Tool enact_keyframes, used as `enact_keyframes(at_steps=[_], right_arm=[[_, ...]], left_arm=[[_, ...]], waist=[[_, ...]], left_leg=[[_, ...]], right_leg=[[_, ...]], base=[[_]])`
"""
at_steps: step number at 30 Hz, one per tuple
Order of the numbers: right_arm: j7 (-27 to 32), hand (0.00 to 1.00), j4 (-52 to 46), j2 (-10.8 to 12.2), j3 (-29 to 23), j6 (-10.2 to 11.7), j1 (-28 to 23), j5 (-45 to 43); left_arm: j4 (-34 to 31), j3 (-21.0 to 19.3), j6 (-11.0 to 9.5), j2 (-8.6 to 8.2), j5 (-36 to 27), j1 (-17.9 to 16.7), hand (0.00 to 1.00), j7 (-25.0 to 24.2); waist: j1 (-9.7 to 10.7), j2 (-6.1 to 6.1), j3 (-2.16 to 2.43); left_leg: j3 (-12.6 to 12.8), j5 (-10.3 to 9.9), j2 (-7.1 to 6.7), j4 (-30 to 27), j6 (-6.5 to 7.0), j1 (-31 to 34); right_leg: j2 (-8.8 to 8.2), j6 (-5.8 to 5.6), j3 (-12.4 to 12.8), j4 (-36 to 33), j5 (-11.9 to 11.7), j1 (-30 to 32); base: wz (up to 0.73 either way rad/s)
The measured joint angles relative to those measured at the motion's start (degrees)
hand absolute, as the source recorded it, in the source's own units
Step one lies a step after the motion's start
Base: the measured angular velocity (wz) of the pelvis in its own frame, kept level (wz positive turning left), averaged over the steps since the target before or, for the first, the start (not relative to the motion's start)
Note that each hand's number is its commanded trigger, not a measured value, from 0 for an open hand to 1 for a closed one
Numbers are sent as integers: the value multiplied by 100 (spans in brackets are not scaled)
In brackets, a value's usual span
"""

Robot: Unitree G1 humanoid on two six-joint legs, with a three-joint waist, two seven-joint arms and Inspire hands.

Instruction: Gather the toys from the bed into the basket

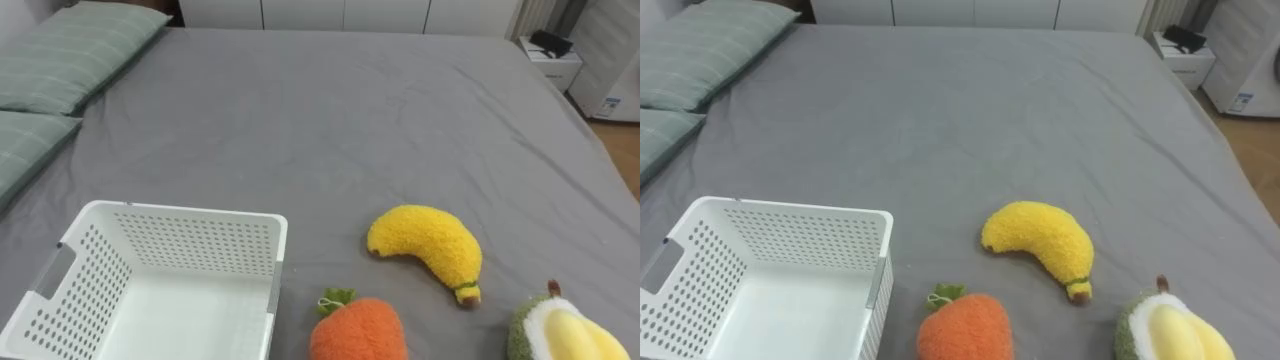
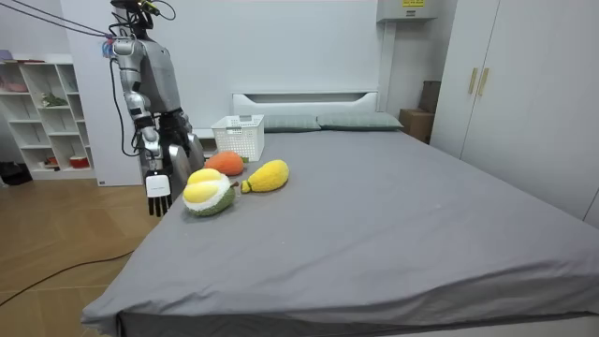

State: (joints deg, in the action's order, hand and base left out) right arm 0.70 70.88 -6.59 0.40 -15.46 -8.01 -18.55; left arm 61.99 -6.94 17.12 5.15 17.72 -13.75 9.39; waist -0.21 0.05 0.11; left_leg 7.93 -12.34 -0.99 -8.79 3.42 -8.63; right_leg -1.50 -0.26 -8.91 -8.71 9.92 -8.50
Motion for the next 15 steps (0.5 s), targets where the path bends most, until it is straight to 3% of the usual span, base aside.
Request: enact_keyframes(at_steps=[9, 15], right_arm=[[-72, 0, 44, -4, 77, 48, 35, 18], [-194, 0, 93, -20, 54, 38, -24, 389]], left_arm=[[-73, -14, -19, 5, 42, -46, 0, 149], [-240, -242, -10, 30, 63, -70, 0, 121]], waist=[[-17, 18, -1], [-1, 72, 3]], left_leg=[[-6, 2, -4, -8, -1, 29], [21, 2, -1, 13, -2, 1]], right_leg=[[-1, 2, 24, -10, 12, 45], [7, 3, 82, -2, 10, 39]], base=[[0], [-3]])
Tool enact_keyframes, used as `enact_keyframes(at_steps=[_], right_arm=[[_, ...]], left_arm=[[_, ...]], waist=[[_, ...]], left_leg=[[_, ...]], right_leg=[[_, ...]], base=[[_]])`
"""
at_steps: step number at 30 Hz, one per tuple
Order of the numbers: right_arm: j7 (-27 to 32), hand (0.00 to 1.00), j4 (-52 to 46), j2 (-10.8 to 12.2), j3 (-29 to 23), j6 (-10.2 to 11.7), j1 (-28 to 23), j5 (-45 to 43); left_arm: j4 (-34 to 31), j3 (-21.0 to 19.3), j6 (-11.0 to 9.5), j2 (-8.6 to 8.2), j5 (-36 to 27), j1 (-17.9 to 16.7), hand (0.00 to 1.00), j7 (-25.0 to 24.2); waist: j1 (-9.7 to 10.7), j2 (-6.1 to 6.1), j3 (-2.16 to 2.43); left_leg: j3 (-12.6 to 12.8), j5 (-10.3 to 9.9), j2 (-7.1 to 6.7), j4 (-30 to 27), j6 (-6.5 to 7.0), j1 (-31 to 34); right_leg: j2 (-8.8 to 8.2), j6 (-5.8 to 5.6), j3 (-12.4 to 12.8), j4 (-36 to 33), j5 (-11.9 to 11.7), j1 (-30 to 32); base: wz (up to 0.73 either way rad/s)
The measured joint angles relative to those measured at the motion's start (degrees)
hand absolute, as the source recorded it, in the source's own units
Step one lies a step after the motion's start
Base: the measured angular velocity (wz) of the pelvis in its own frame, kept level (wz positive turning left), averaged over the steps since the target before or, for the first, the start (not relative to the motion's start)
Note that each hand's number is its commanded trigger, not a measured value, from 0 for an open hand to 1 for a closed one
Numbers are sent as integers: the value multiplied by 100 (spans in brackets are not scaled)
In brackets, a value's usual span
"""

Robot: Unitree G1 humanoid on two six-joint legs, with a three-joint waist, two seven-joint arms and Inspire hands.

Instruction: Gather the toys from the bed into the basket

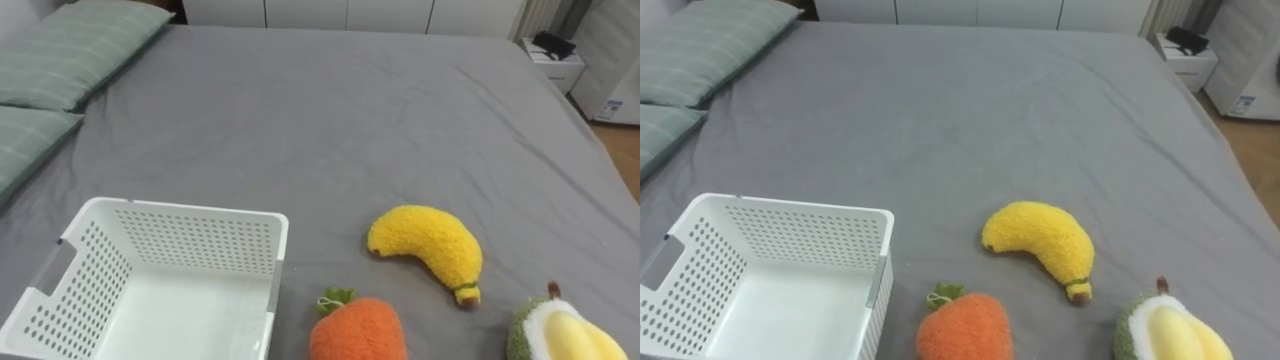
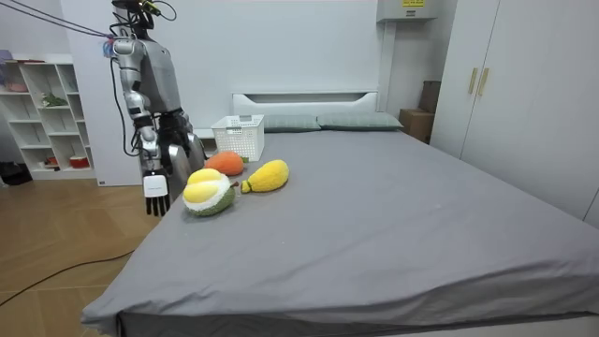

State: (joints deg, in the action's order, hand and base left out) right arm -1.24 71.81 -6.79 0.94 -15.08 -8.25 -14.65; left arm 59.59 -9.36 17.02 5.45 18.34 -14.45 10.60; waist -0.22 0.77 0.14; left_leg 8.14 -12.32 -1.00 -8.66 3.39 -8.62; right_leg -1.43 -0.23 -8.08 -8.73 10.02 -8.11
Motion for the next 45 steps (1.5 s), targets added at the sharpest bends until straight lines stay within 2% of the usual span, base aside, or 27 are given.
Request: enact_keyframes(at_steps=[4, 8, 12, 14, 18, 22, 26, 33, 37, 44, 45], right_arm=[[-22, 0, 100, -3, -35, -16, -26, 94], [-45, 0, 143, -12, -59, -124, -28, 327], [-34, 0, 197, -28, -299, -123, -51, 759], [3, 0, 201, -36, -488, -117, -90, 1086], [211, 0, 196, -81, -1212, -76, -206, 1732], [522, 0, 206, -253, -1784, 2, -231, 2276], [839, 0, 152, -407, -2078, 158, -235, 2804], [1347, 0, -492, -469, -2476, 337, -251, 3007], [1608, 0, -1138, -488, -2478, 407, -183, 2972], [2131, 0, -2585, -491, -2438, 651, 43, 2723], [2174, 0, -2908, -490, -2410, 751, 43, 2725]], left_arm=[[1, -18, 2, 0, -6, 10, 0, 0], [1, -20, 9, 5, -22, 1, 0, -11], [4, -176, 6, 2, -16, -10, 0, -27], [-4, -301, -16, 6, -17, -65, 0, -22], [-11, -624, -132, 31, -23, -80, 0, -10], [-1, -804, -230, 88, -25, -80, 0, 10], [-2, -902, -322, 132, -27, -85, 0, 65], [17, -1081, -503, 229, -23, -187, 0, 228], [17, -1065, -552, 248, -46, -208, 0, 223], [28, -944, -697, 303, -93, -160, 0, 233], [19, -892, -744, 314, -95, -164, 0, 235]], waist=[[16, 49, 5], [46, 81, 9], [98, 125, 15], [133, 169, 13], [180, 256, -1], [233, 271, -2], [294, 290, 3], [306, 409, 7], [290, 459, 8], [285, 444, 12], [282, 429, 13]], left_leg=[[-1, 0, 1, 1, 0, 1], [-2, 0, 1, -1, 0, 0], [-7, 0, 3, -1, 0, -8], [-6, 0, 5, -1, -1, -11], [11, -1, 8, -3, -1, -11], [28, -1, 8, -5, -1, -4], [65, -1, 16, 0, -1, -11], [210, -6, 40, 46, -10, -6], [267, -6, 41, 80, -9, 23], [320, -4, 45, 87, -7, 107], [339, -4, 50, 93, -7, 111]], right_leg=[[1, 0, 5, -1, 0, 0], [0, 0, 3, -4, 0, -10], [9, 1, 9, -16, -1, -24], [13, 1, 9, -4, -1, -28], [11, 1, 28, -1, -1, -11], [12, 1, 48, 5, -1, 5], [20, 2, 81, -2, -1, 18], [57, 8, 219, -5, -24, 104], [59, 4, 245, -21, -39, 185], [69, 4, 291, -100, -71, 325], [71, 5, 301, -99, -71, 328]], base=[[0], [0], [0], [0], [-2], [-2], [-3], [-11], [-9], [-4], [-8]])
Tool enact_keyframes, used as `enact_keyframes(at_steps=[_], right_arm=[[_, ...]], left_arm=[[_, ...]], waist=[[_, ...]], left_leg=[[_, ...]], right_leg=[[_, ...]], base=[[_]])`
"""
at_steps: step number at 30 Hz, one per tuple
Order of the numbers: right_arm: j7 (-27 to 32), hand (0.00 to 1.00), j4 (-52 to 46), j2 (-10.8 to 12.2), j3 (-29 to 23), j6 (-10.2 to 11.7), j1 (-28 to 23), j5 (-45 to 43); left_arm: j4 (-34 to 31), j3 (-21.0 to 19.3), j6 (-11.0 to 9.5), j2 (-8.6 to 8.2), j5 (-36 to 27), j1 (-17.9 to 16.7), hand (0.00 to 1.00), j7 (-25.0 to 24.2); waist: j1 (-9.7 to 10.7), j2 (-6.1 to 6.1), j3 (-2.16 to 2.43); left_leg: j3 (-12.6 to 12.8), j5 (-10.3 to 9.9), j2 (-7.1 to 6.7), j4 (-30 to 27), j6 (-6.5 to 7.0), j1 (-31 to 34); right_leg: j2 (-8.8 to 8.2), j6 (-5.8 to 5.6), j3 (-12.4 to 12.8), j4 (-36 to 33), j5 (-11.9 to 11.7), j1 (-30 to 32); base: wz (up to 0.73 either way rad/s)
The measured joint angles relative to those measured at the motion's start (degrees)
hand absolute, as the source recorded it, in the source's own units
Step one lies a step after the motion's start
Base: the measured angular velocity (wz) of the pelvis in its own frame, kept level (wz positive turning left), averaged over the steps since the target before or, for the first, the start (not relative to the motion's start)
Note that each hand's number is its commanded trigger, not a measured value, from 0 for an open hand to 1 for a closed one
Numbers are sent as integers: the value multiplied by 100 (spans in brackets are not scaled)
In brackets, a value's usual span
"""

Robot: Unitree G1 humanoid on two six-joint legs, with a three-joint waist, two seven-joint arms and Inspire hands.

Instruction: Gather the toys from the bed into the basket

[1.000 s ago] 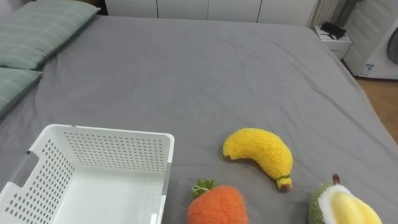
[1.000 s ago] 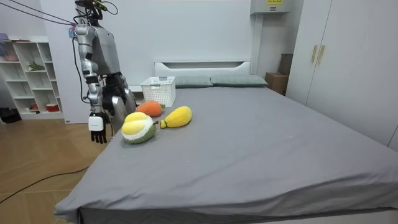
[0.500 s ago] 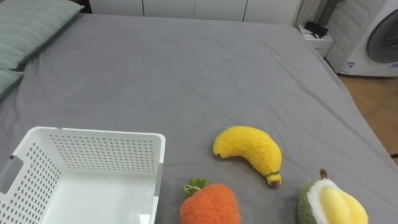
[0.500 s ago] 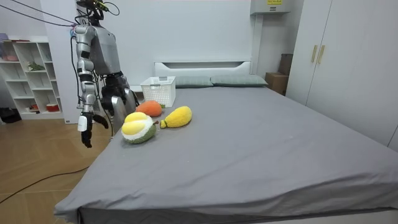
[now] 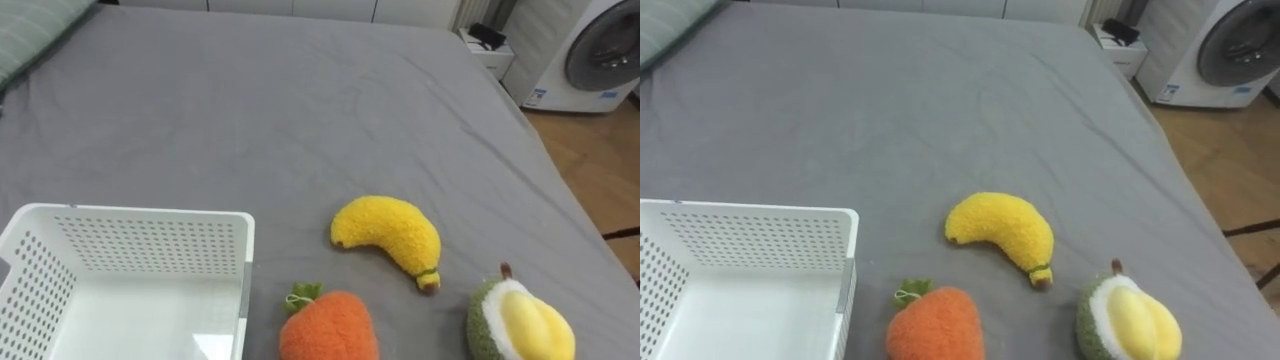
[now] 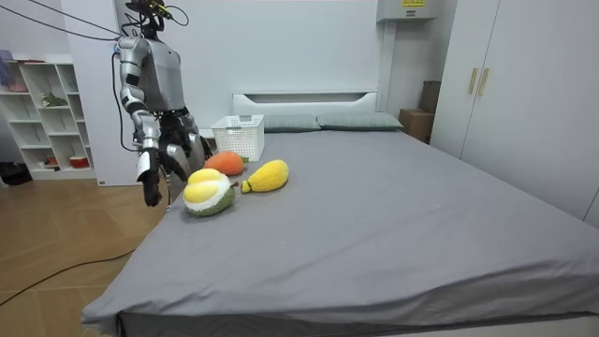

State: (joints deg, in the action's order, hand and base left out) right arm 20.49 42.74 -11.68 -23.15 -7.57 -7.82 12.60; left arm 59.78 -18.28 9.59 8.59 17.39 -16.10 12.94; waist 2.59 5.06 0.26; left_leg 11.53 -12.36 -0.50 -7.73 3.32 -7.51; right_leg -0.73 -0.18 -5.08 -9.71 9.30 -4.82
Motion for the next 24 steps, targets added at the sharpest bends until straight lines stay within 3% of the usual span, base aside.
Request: enact_keyframes(at_steps=[8, 10, 24], right_arm=[[218, 0, -2266, 33, 500, 78, -40, -886], [219, 0, -2654, 32, 613, 185, -38, -890], [-40, 0, -3151, 35, 841, 280, -39, -888]], left_arm=[[-5, 171, -33, -34, -46, 79, 0, 42], [-9, 175, -54, -41, -46, 68, 0, 60], [-16, 169, -91, -137, -39, 5, 0, 182]], waist=[[-101, -61, -9], [-131, -62, -7], [-139, -161, 17]], left_leg=[[75, -1, 16, 1, -2, 4], [60, -1, 16, 0, -2, 5], [41, -1, 16, 3, -1, 22]], right_leg=[[0, 10, 10, -17, -16, 20], [-3, 10, -15, -8, -17, 26], [-5, 12, -21, -13, -21, -14]], base=[[-3], [4], [0]])
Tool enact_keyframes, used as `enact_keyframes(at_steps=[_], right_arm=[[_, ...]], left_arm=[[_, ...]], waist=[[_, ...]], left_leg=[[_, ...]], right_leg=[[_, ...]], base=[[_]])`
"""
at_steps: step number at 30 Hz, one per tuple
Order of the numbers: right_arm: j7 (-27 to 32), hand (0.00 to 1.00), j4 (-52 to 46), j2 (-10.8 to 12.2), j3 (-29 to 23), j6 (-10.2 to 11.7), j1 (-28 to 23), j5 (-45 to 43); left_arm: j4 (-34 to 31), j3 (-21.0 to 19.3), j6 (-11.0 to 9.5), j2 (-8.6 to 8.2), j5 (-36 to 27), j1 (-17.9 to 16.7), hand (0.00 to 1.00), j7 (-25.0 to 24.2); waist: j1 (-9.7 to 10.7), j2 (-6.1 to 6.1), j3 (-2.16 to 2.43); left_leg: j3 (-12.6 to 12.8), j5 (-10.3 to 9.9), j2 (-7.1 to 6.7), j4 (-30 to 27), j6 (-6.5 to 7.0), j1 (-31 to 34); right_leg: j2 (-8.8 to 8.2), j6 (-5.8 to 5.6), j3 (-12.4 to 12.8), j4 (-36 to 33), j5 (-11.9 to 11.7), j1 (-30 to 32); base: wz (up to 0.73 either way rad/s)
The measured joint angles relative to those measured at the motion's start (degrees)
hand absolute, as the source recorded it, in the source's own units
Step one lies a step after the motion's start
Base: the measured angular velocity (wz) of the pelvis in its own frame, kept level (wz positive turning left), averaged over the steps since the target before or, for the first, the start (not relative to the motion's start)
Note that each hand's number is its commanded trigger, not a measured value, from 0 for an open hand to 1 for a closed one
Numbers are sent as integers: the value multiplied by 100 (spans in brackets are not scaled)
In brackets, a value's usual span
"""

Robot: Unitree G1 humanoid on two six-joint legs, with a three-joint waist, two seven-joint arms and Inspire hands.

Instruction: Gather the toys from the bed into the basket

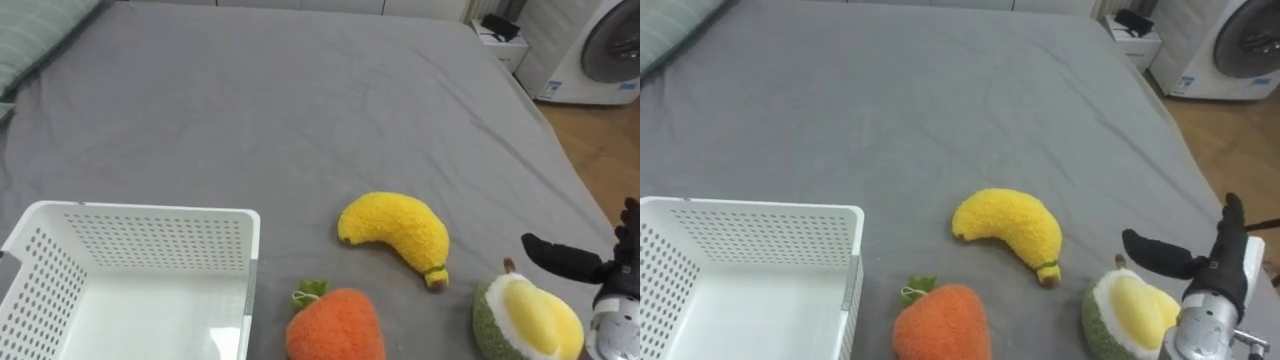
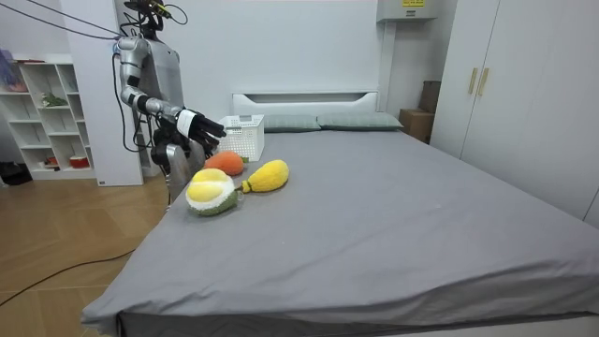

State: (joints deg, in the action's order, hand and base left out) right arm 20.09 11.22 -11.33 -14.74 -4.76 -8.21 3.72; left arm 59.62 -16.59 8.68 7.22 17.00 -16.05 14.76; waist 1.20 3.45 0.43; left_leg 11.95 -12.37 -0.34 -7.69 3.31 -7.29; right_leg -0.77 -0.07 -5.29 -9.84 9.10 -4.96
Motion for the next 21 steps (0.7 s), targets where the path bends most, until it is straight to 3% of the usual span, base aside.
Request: enact_keyframes(at_steps=[8, 13, 21], right_arm=[[-355, 0, 17, -2, 106, -9, -88, -337], [-704, 0, 618, 3, 295, -38, -85, -1337], [-1224, 0, 1511, -7, 478, -269, -84, -1493]], left_arm=[[2, -6, 14, 0, 68, -40, 0, -27], [0, -9, 76, 5, 53, -9, 0, -19], [-19, -6, 130, 5, 51, -34, 0, -15]], waist=[[-21, 22, 9], [-24, 28, 9], [-29, 50, -4]], left_leg=[[-1, 1, 0, -13, 0, 4], [-4, 1, 0, -19, 0, -13], [-35, 1, 0, -6, 0, -33]], right_leg=[[3, 2, 8, 1, -1, 12], [-4, 1, -19, 3, -5, -2], [-11, 1, -45, 4, -5, -60]], base=[[0], [0], [2]])
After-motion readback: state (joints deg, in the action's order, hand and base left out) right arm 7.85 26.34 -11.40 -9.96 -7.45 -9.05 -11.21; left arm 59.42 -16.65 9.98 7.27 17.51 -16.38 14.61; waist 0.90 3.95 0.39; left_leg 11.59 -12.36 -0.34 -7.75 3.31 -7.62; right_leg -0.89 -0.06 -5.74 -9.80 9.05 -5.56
